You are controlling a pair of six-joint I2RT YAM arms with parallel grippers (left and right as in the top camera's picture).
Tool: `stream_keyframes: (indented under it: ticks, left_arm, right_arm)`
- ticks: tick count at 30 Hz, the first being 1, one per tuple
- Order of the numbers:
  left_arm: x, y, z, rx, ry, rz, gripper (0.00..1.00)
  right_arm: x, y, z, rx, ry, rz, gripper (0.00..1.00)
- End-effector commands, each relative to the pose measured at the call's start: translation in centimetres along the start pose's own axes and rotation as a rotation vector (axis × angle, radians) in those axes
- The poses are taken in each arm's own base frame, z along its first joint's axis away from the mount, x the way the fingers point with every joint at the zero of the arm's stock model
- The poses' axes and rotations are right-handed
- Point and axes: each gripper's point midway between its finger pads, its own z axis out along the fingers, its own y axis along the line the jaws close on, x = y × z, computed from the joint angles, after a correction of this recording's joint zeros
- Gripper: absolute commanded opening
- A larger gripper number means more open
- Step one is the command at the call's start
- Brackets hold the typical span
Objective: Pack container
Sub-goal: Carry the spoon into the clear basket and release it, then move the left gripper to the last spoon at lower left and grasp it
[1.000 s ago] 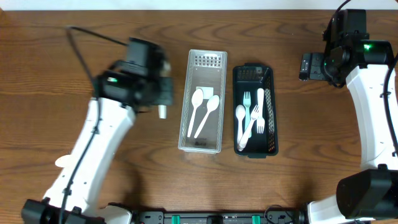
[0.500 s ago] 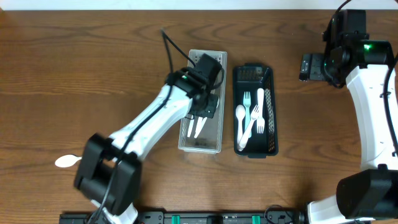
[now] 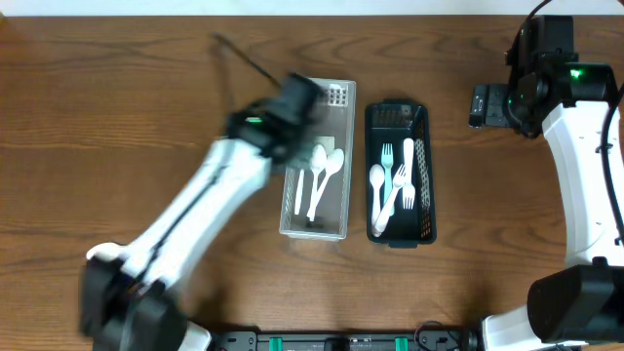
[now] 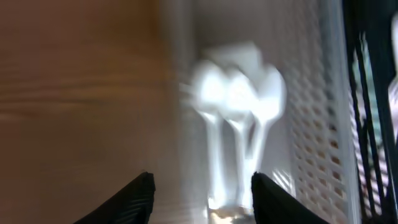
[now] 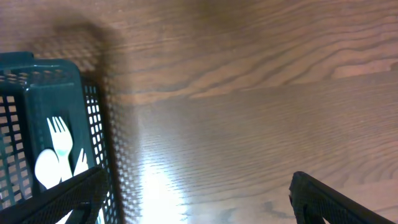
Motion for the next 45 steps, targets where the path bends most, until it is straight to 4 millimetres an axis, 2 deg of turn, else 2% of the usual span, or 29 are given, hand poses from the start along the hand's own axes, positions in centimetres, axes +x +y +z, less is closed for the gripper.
stream_keyframes:
  ticks: [1,3,4,6,7,10,11,13,16,22,28,37,45]
  left_arm:
    - [-2.0,7.0,-4.2,-0.109,-0.124,-0.233,0.56]
    - [-1.6,11.6,-5.6,-0.166,-0.147,-0.441,0.56]
    - [-0.8,14.3,-6.2,-0.209,-0.147,-0.584,0.56]
    - [1.6,18.6,-6.7,-0.275,-0.123,-0.876,0.58]
    - [3.4,20.7,-6.9,-0.318,-0.101,-1.060,0.65]
    - [8.1,24.3,-6.8,-0.423,-0.041,-1.425,0.93]
    - [9.7,25.2,-6.6,-0.457,-0.022,-1.525,0.99]
    - [12.1,26.5,-5.9,-0.503,0.012,-1.654,0.98]
    - [15.0,27.7,-4.3,-0.542,0.063,-1.725,0.98]
    - [20.1,28.6,-0.5,-0.591,0.154,-1.803,0.98]
    - [23.4,29.0,1.3,-0.624,0.217,-1.849,0.98]
    - [24.3,29.6,2.7,-0.582,0.242,-1.813,0.98]
    - [25.9,28.9,5.4,-0.575,0.351,-1.815,0.98]
  right_arm:
    - [0.1,-0.2,0.1,0.008,0.002,-0.001,0.96]
    - [0.1,-0.2,0.1,0.008,0.002,-0.001,0.97]
    - [0.1,-0.2,0.1,0.008,0.002,-0.001,0.97]
    - [0.0,-0.2,0.1,0.008,0.001,0.000,0.97]
    - [0.1,-0.2,0.1,0.008,0.001,-0.001,0.97]
    - [0.1,-0.2,0.1,0.008,0.002,-0.001,0.97]
    - [0.1,-0.2,0.1,0.008,0.002,-0.001,0.97]
    - [0.1,-0.2,0.1,0.008,0.002,-0.001,0.97]
    - [0.0,-0.2,0.1,0.008,-0.001,0.000,0.97]
    - [-0.1,-0.2,0.1,0.007,-0.005,0.000,0.97]
    - [0.0,-0.2,0.1,0.008,-0.002,0.000,0.97]
    - [0.0,-0.2,0.1,0.008,0.001,-0.001,0.97]
    - [0.2,-0.2,0.1,0.009,0.007,-0.002,0.97]
